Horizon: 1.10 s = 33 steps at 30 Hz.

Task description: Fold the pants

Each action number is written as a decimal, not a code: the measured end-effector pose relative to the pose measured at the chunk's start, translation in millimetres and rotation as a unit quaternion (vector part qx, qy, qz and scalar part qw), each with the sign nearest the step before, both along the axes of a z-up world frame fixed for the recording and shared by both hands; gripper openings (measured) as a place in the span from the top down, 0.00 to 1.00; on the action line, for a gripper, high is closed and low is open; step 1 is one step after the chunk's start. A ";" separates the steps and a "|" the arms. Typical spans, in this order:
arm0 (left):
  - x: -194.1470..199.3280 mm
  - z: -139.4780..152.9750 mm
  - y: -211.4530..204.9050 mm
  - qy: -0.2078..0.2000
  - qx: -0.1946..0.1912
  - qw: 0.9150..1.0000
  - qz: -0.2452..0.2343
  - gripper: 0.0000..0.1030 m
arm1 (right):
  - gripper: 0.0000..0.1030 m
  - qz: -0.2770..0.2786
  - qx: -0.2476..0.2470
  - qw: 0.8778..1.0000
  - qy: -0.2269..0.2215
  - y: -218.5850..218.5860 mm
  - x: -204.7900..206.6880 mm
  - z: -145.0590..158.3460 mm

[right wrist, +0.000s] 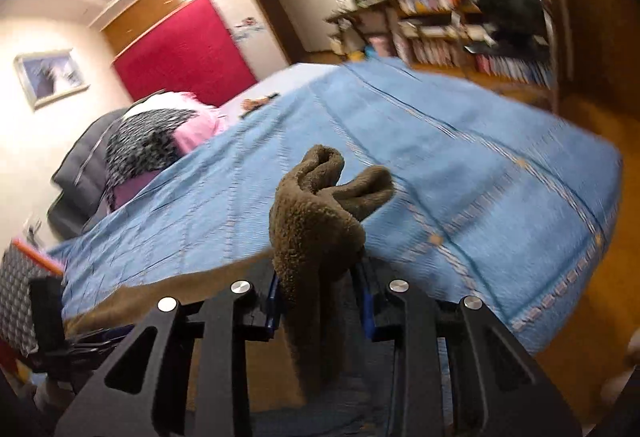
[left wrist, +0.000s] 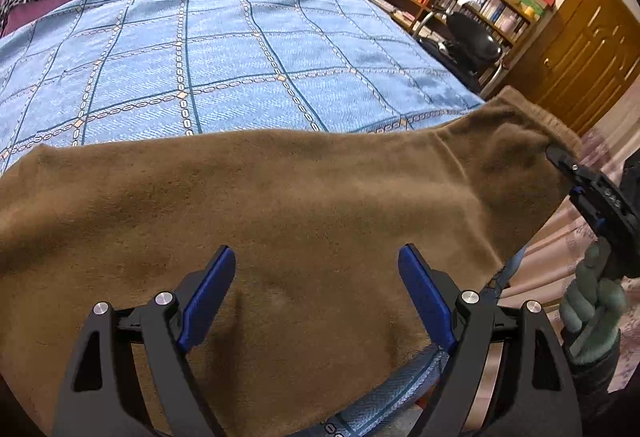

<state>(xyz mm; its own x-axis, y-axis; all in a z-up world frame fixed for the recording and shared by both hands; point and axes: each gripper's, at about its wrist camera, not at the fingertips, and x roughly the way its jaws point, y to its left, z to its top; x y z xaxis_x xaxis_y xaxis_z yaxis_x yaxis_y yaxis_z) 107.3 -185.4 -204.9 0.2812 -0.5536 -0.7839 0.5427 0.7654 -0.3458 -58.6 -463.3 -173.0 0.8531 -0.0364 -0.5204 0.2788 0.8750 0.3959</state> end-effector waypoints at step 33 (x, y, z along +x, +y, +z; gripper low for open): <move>24.6 -10.0 81.5 0.059 -0.098 0.993 0.030 0.19 | 0.33 0.305 -0.061 0.946 0.086 236.0 66.1 -56.8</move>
